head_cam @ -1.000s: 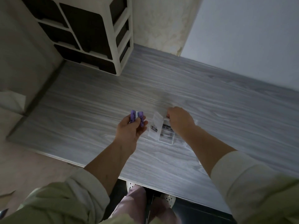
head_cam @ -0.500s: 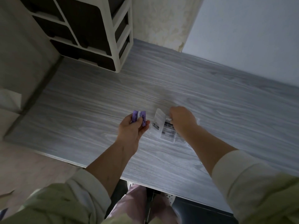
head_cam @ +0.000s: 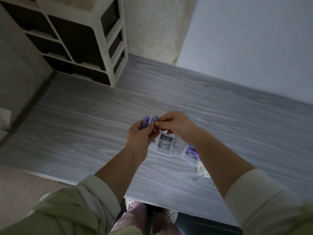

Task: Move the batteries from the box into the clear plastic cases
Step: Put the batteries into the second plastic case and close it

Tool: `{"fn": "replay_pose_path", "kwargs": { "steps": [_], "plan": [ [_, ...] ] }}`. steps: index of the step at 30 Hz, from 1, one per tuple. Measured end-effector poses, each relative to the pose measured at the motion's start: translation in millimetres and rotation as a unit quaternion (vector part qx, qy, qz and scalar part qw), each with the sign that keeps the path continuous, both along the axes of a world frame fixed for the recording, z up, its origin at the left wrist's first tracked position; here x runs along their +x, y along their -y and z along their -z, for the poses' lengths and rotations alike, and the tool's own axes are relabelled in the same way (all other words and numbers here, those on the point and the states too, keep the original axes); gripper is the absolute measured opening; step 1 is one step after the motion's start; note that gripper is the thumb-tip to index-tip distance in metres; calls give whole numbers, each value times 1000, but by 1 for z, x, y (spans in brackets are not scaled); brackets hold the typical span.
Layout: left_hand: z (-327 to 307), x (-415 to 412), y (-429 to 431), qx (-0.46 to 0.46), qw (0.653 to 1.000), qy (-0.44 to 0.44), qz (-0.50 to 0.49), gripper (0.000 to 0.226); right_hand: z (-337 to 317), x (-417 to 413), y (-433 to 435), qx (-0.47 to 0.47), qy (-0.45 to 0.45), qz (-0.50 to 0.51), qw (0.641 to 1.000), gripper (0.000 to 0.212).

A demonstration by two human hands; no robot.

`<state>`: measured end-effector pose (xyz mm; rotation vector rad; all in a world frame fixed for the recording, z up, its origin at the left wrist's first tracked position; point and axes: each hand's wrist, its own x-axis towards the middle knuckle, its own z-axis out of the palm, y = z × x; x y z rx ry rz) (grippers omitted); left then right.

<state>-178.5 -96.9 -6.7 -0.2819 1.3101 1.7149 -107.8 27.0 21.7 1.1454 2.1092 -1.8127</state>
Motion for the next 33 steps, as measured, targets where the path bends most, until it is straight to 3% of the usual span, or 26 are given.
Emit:
{"fn": "replay_pose_path", "kwargs": {
  "steps": [8,10,12,15,20,27,33],
  "plan": [
    [-2,-1,0,-45,999,-21,-11,18,4,-1,-5,-23,-1,48,999,17],
    [0,-5,2,-56,998,-24,-34,15,12,-3,-9,121,47,-27,991,22],
    [2,-8,4,-59,997,-15,-47,17,19,-4,-10,288,126,-147,938,33],
    [5,-11,7,-59,997,4,-55,19,31,-1,-6,387,195,-239,869,34],
    [9,-13,13,-42,998,17,-53,23,51,-3,-1,429,241,-278,825,5],
    [14,-16,19,-32,997,37,-56,19,65,-1,0,440,247,-277,817,0],
    [14,-15,19,-36,998,35,-45,14,68,0,4,451,241,-257,820,8]
  ]
}}
